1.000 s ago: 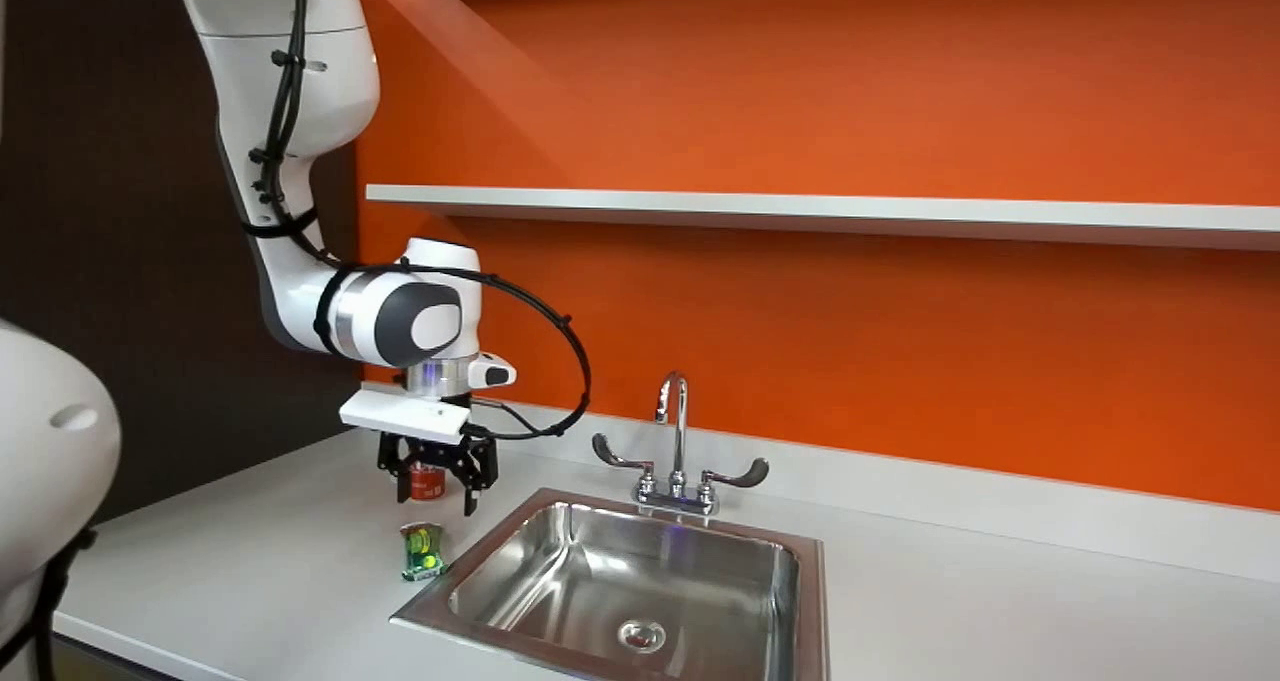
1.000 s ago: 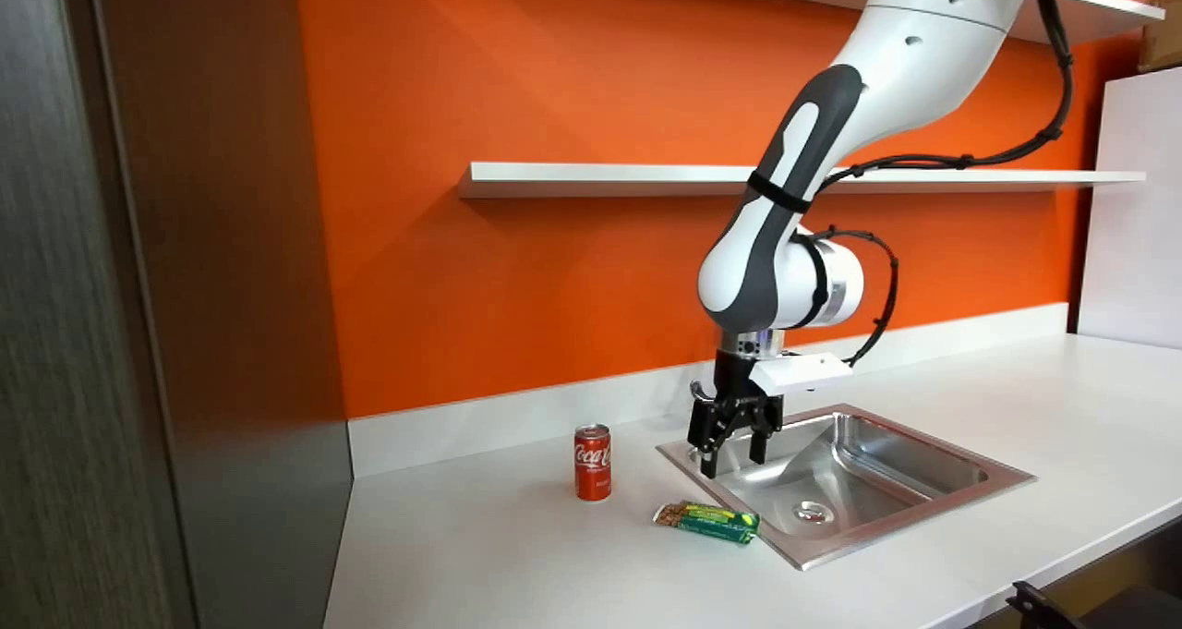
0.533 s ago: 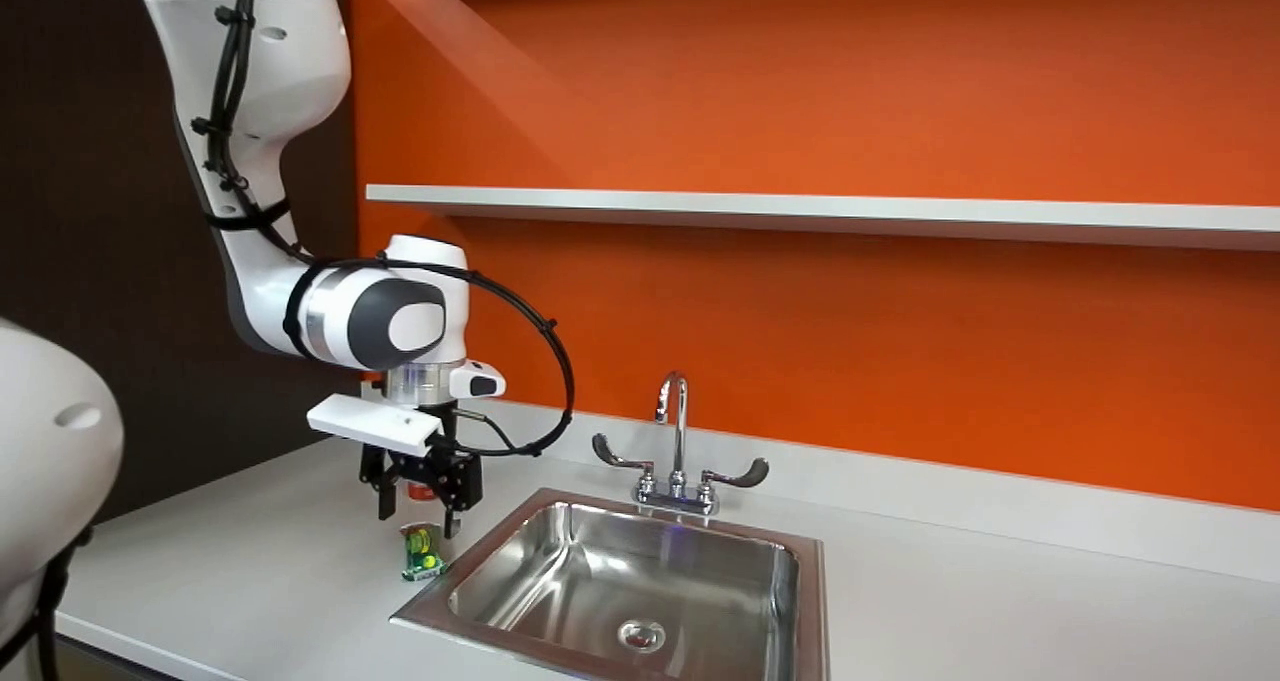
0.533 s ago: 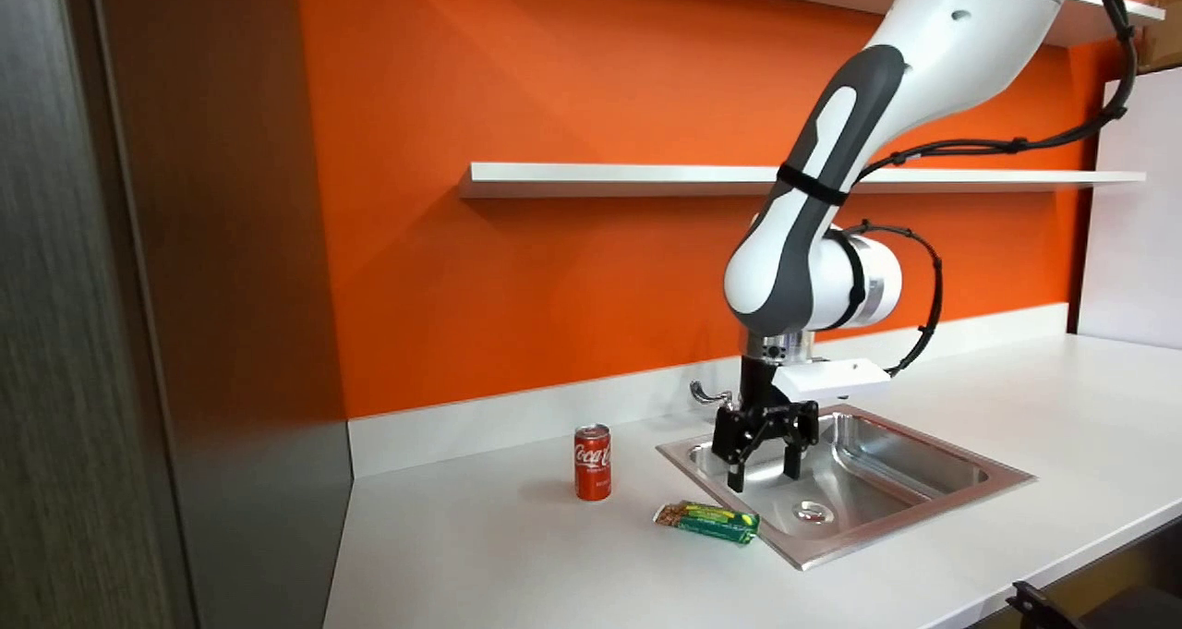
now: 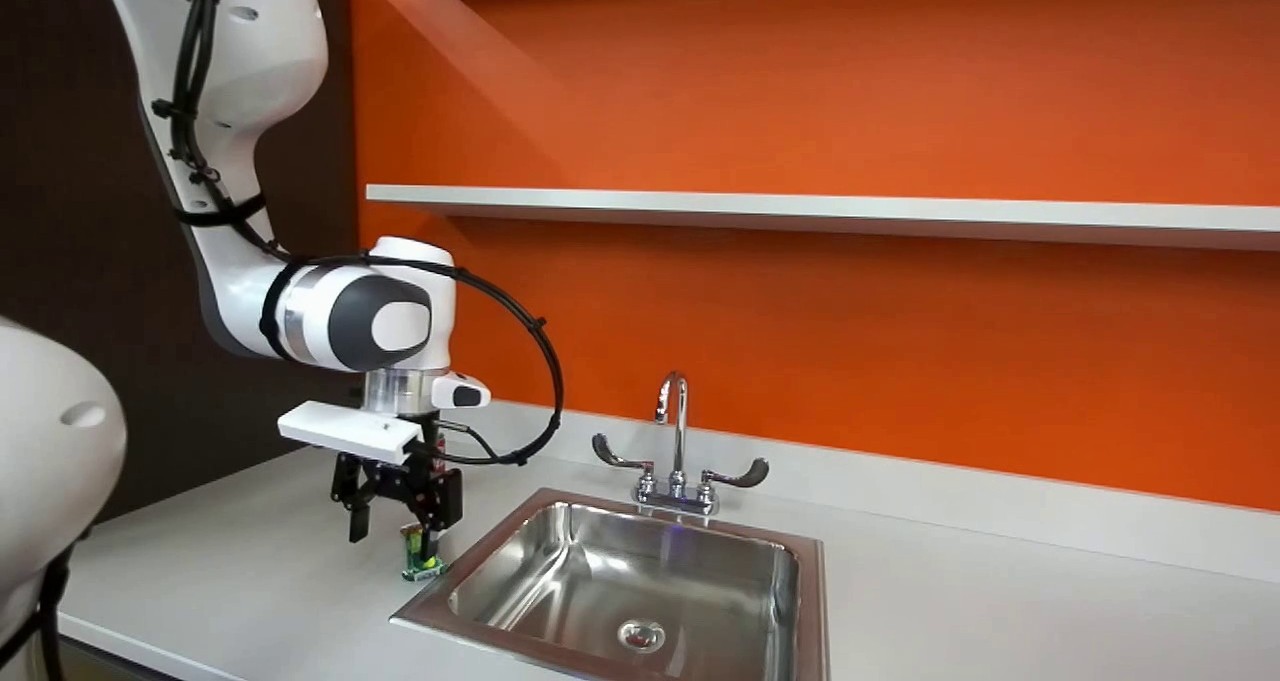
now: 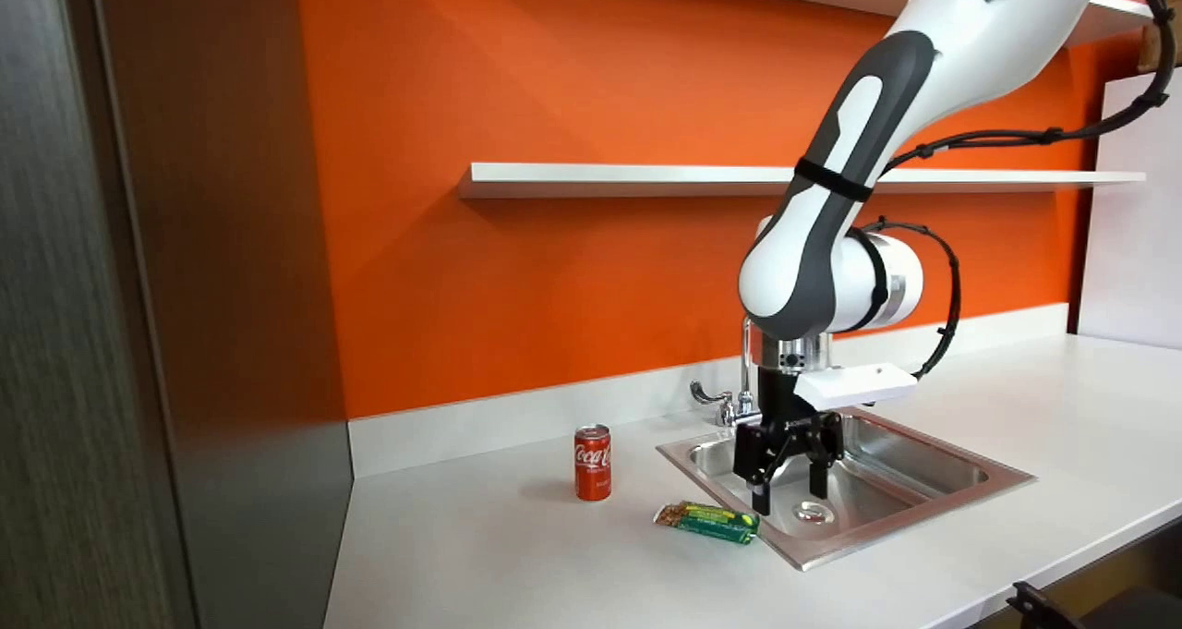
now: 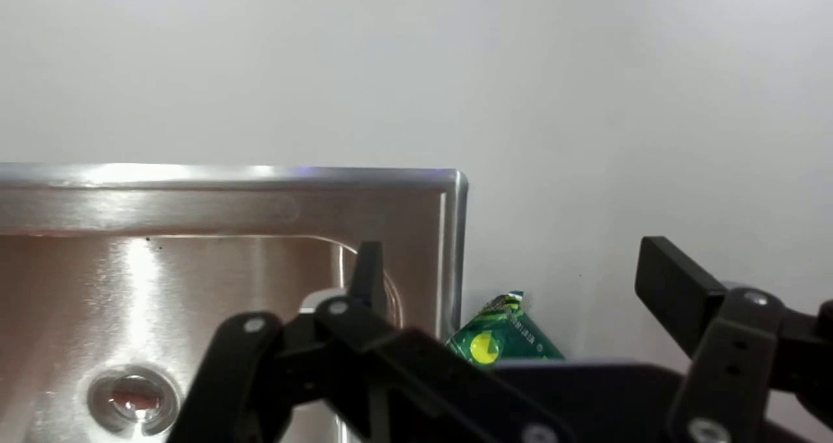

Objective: Remove the chocolate from the sink

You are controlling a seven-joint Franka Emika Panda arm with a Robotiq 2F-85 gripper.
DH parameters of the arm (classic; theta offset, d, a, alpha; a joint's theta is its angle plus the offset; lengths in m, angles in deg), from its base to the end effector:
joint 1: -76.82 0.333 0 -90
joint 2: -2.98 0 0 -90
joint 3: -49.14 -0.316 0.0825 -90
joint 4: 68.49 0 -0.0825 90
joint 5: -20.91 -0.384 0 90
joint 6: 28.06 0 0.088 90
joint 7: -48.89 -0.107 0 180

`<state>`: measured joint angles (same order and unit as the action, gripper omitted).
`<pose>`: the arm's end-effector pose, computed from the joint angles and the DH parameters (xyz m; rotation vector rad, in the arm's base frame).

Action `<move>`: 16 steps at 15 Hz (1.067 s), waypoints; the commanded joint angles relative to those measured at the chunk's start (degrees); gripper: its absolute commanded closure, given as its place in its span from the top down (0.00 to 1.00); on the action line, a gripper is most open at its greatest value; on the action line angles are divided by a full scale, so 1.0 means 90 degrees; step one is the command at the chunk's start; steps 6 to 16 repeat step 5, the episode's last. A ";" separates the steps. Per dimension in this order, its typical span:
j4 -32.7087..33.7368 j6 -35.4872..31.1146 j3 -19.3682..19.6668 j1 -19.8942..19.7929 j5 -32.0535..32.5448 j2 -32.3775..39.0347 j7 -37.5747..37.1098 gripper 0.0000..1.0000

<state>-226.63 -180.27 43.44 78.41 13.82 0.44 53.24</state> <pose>0.3809 0.0447 0.2246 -3.0885 -0.1417 0.0933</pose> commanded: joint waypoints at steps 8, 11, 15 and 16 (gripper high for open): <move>-0.0035 0.0027 0.0126 0.0098 0.0042 -0.0043 -0.0024 1.00; -0.0035 0.0027 0.0126 0.0098 0.0042 -0.0043 -0.0024 1.00; -0.0035 0.0027 0.0126 0.0098 0.0042 -0.0043 -0.0024 1.00; -0.0035 0.0027 0.0126 0.0098 0.0042 -0.0043 -0.0024 1.00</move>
